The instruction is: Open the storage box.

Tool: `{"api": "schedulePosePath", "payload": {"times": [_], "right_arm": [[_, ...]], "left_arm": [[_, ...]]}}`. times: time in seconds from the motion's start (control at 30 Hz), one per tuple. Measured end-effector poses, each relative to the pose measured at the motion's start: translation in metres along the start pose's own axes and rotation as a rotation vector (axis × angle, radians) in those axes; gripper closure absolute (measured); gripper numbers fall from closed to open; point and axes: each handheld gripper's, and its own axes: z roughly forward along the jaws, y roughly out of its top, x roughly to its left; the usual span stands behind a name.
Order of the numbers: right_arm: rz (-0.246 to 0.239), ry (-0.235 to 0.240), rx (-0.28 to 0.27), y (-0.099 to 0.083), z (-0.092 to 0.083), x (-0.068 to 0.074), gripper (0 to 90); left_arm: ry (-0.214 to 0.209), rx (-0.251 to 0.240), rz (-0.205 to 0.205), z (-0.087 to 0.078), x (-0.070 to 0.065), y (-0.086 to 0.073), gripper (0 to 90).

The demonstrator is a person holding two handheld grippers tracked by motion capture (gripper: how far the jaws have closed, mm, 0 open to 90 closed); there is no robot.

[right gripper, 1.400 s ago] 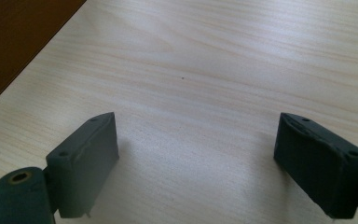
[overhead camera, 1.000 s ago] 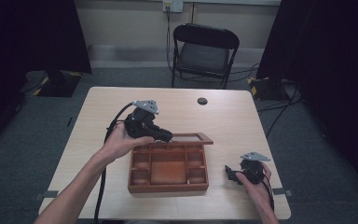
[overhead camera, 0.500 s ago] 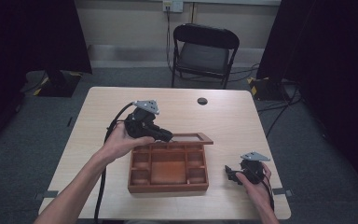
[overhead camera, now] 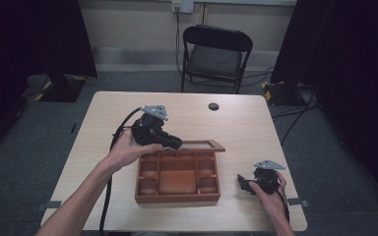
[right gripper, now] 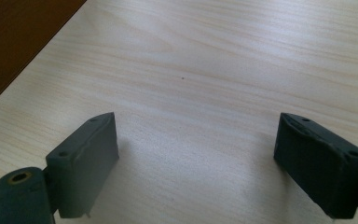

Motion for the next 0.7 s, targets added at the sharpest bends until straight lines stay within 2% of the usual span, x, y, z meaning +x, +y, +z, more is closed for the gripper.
{"api": "schedulePosePath", "payload": {"times": [0.7], "right_arm": [[-0.001,0.0,0.0,0.0,0.0,-0.0001,12.6]], "left_arm": [[-0.001,-0.002,0.002,0.0,0.0007,0.0004,82.7]]}}
